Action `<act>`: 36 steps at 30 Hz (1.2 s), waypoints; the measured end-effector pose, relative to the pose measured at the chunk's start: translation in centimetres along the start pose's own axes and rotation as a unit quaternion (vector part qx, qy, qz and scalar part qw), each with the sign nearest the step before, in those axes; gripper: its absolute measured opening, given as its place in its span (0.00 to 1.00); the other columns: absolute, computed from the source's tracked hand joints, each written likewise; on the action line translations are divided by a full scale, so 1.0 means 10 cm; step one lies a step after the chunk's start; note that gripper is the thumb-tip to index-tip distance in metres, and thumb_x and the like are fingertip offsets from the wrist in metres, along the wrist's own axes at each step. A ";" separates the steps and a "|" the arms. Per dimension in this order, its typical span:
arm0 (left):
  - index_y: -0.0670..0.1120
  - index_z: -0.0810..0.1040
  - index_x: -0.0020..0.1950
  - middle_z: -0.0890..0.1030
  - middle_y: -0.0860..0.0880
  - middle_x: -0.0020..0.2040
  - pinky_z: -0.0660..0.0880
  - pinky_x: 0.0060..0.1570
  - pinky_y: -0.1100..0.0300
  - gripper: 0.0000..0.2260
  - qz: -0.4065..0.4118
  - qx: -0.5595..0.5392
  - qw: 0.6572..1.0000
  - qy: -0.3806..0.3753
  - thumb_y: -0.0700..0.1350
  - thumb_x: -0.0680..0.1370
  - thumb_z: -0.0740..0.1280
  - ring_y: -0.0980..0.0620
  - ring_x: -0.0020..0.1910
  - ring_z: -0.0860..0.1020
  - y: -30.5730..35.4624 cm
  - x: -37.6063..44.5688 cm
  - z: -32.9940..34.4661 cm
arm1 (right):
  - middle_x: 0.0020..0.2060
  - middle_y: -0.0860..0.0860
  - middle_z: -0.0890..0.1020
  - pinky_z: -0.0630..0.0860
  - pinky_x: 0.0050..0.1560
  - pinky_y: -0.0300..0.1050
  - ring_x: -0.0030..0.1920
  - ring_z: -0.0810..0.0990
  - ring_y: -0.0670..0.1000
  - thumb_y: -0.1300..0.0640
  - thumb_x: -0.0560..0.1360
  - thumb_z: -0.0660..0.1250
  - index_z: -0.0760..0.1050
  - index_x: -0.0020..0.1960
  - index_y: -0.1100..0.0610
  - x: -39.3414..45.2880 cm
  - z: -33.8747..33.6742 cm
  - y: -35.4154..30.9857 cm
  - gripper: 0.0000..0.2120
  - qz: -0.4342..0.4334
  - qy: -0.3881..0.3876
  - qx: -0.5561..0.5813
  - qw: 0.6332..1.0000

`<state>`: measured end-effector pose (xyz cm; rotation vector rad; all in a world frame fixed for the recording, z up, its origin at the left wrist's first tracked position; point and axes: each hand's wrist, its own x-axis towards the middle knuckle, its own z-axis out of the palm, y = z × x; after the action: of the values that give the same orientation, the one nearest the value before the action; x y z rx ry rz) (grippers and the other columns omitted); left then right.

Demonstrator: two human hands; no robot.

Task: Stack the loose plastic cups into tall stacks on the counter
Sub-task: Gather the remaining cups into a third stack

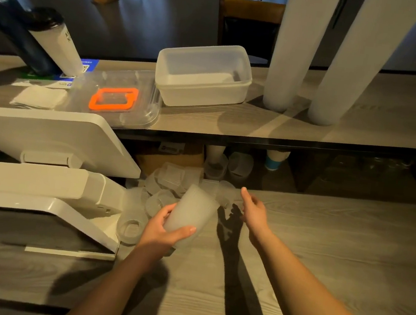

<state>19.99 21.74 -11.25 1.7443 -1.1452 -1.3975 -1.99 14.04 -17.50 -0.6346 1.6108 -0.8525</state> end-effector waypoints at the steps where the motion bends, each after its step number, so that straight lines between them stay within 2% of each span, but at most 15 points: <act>1: 0.56 0.70 0.66 0.75 0.53 0.58 0.78 0.39 0.61 0.32 -0.007 -0.004 1.000 0.001 0.54 0.65 0.79 0.51 0.53 0.77 0.01 0.01 -0.01 | 0.62 0.53 0.77 0.72 0.68 0.57 0.62 0.76 0.54 0.38 0.78 0.64 0.69 0.72 0.57 0.08 0.02 0.02 0.31 0.010 0.005 -0.011 1.000; 5: 0.57 0.68 0.66 0.74 0.55 0.57 0.78 0.44 0.59 0.29 -0.020 -0.023 0.999 0.012 0.48 0.71 0.78 0.54 0.53 0.75 0.00 0.07 -0.05 | 0.66 0.57 0.76 0.72 0.68 0.60 0.65 0.75 0.58 0.36 0.76 0.66 0.67 0.74 0.58 0.32 0.10 0.08 0.35 0.046 0.002 -0.043 0.998; 7: 0.58 0.68 0.67 0.75 0.53 0.59 0.78 0.45 0.58 0.34 -0.020 -0.029 0.999 0.014 0.55 0.65 0.79 0.53 0.54 0.76 0.01 0.10 -0.08 | 0.67 0.58 0.75 0.72 0.68 0.60 0.65 0.75 0.60 0.35 0.75 0.66 0.67 0.74 0.58 0.42 0.15 0.08 0.37 0.070 0.003 -0.062 0.996; 10: 0.58 0.68 0.67 0.75 0.54 0.59 0.77 0.42 0.61 0.41 -0.012 -0.007 1.000 0.019 0.65 0.56 0.73 0.54 0.54 0.76 0.06 0.13 -0.10 | 0.70 0.60 0.73 0.71 0.69 0.61 0.68 0.73 0.62 0.32 0.72 0.67 0.64 0.75 0.58 0.55 0.21 0.10 0.42 0.110 -0.010 -0.078 0.991; 12: 0.56 0.68 0.70 0.75 0.53 0.60 0.76 0.40 0.63 0.43 -0.005 0.007 1.000 0.016 0.66 0.56 0.73 0.55 0.54 0.76 0.09 0.14 -0.11 | 0.72 0.60 0.70 0.69 0.70 0.61 0.70 0.71 0.63 0.31 0.71 0.68 0.61 0.77 0.58 0.61 0.26 0.12 0.45 0.122 -0.029 -0.069 0.990; 14: 0.56 0.67 0.70 0.75 0.53 0.60 0.75 0.39 0.65 0.42 -0.008 0.009 1.000 0.020 0.63 0.60 0.79 0.56 0.54 0.76 0.08 0.16 -0.11 | 0.72 0.60 0.70 0.70 0.70 0.59 0.69 0.71 0.62 0.30 0.69 0.69 0.61 0.77 0.57 0.67 0.31 0.15 0.47 0.136 -0.039 -0.054 0.988; 16: 0.56 0.67 0.70 0.74 0.53 0.60 0.74 0.38 0.65 0.35 -0.016 0.007 0.999 0.029 0.56 0.66 0.78 0.57 0.54 0.75 0.07 0.17 -0.12 | 0.72 0.59 0.70 0.70 0.66 0.56 0.68 0.72 0.62 0.31 0.69 0.70 0.62 0.76 0.56 0.71 0.35 0.16 0.46 0.148 -0.048 -0.046 0.987; 19: 0.57 0.68 0.69 0.74 0.54 0.60 0.74 0.38 0.66 0.32 -0.016 0.011 0.999 0.030 0.55 0.67 0.75 0.58 0.53 0.75 0.06 0.16 -0.12 | 0.70 0.60 0.70 0.70 0.65 0.56 0.68 0.72 0.62 0.34 0.71 0.71 0.62 0.75 0.56 0.76 0.40 0.17 0.43 0.157 -0.047 -0.033 0.986; 23: 0.57 0.68 0.66 0.75 0.59 0.56 0.74 0.35 0.70 0.27 -0.016 0.008 0.999 0.036 0.48 0.71 0.76 0.60 0.51 0.76 0.05 0.15 -0.12 | 0.68 0.60 0.73 0.70 0.63 0.55 0.66 0.73 0.62 0.38 0.71 0.73 0.66 0.73 0.57 0.79 0.44 0.16 0.39 0.168 -0.037 -0.022 0.985; 28: 0.57 0.67 0.67 0.74 0.58 0.56 0.73 0.40 0.67 0.29 -0.016 0.010 0.999 0.035 0.50 0.71 0.77 0.59 0.52 0.75 0.06 0.11 -0.12 | 0.64 0.59 0.74 0.71 0.56 0.50 0.58 0.74 0.57 0.42 0.71 0.74 0.67 0.71 0.56 0.71 0.39 0.20 0.35 0.171 -0.007 0.016 0.985; 32: 0.57 0.68 0.66 0.75 0.60 0.55 0.75 0.39 0.67 0.37 -0.004 0.006 1.000 0.024 0.59 0.60 0.76 0.59 0.52 0.77 0.08 0.07 -0.10 | 0.60 0.58 0.76 0.74 0.64 0.55 0.60 0.76 0.59 0.46 0.71 0.75 0.68 0.69 0.55 0.61 0.22 0.25 0.32 0.154 0.042 0.050 0.986; 34: 0.57 0.70 0.65 0.77 0.57 0.57 0.76 0.39 0.66 0.38 0.004 0.004 1.000 0.024 0.63 0.57 0.75 0.57 0.52 0.78 0.06 0.07 -0.09 | 0.61 0.58 0.77 0.74 0.64 0.55 0.60 0.76 0.58 0.48 0.72 0.75 0.68 0.70 0.56 0.55 0.13 0.27 0.31 0.137 0.064 0.075 0.986; 36: 0.57 0.71 0.65 0.77 0.55 0.58 0.77 0.42 0.63 0.37 -0.002 -0.009 1.000 0.017 0.62 0.58 0.76 0.55 0.54 0.78 0.04 0.06 -0.07 | 0.63 0.59 0.76 0.76 0.62 0.55 0.60 0.77 0.59 0.50 0.73 0.74 0.65 0.73 0.55 0.47 0.06 0.29 0.33 0.130 0.066 0.106 0.984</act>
<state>20.57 20.95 -11.01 1.7519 -1.1092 -1.3712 -2.28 11.97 -22.60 -0.2157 1.6508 -0.8699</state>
